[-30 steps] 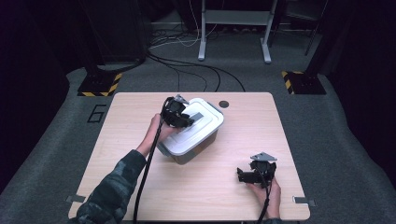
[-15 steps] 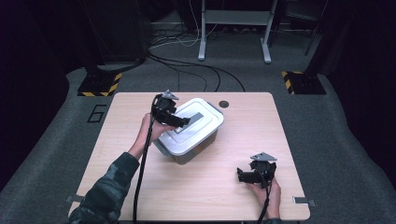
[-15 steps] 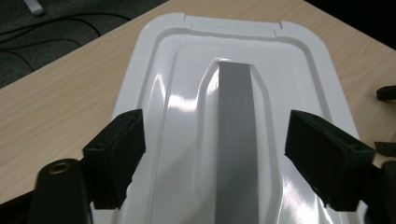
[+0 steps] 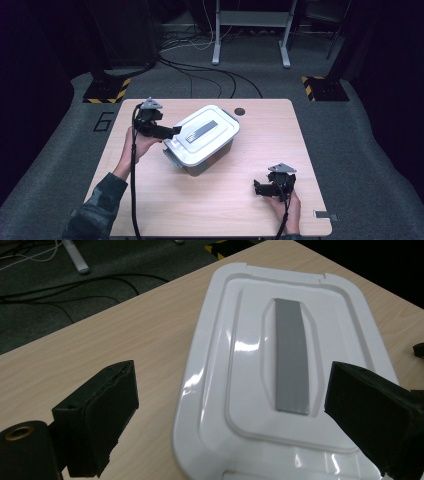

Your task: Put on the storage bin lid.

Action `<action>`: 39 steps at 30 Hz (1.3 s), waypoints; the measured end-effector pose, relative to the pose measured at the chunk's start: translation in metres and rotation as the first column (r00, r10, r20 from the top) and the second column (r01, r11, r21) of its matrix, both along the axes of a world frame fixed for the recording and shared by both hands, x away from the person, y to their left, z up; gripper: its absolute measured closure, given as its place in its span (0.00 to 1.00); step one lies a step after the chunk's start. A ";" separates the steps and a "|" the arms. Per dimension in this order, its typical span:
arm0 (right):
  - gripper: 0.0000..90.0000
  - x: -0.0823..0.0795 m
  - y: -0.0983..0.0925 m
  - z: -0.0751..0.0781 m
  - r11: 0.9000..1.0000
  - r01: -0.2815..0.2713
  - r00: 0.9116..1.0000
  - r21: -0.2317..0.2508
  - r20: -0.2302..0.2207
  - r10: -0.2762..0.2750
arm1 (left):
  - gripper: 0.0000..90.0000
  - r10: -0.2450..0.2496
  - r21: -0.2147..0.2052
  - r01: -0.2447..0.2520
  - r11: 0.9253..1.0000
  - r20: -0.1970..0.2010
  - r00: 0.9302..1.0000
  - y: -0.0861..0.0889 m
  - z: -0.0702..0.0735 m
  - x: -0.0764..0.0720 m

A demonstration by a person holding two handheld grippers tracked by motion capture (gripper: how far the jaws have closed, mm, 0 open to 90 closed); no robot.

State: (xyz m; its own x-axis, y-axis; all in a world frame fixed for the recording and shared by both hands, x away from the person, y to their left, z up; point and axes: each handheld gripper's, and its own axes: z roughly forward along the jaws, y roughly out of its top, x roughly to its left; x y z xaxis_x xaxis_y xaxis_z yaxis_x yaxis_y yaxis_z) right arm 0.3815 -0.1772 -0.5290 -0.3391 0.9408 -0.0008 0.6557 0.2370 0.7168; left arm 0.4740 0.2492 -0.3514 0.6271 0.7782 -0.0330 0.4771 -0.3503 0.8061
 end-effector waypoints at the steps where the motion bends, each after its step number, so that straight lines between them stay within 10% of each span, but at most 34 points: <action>1: 0.00 0.000 0.000 0.000 1.000 -0.001 1.000 -0.001 0.001 0.001 | 0.07 0.011 0.001 -0.011 1.000 0.004 1.000 0.006 -0.002 -0.003; 19: 0.00 0.000 0.000 0.000 1.000 0.000 1.000 0.000 -0.001 0.000 | 0.03 0.117 0.061 -0.115 0.991 -0.019 0.993 0.077 -0.068 -0.050; 30: 0.00 0.000 0.000 0.000 1.000 0.001 1.000 0.000 -0.002 -0.001 | 0.02 0.189 0.055 -0.184 0.981 -0.119 0.975 0.113 -0.128 -0.074; 39: 0.00 0.000 0.000 0.000 1.000 0.001 1.000 0.000 -0.001 -0.001 | 0.00 0.232 0.064 -0.226 0.972 -0.117 0.966 0.127 -0.172 -0.100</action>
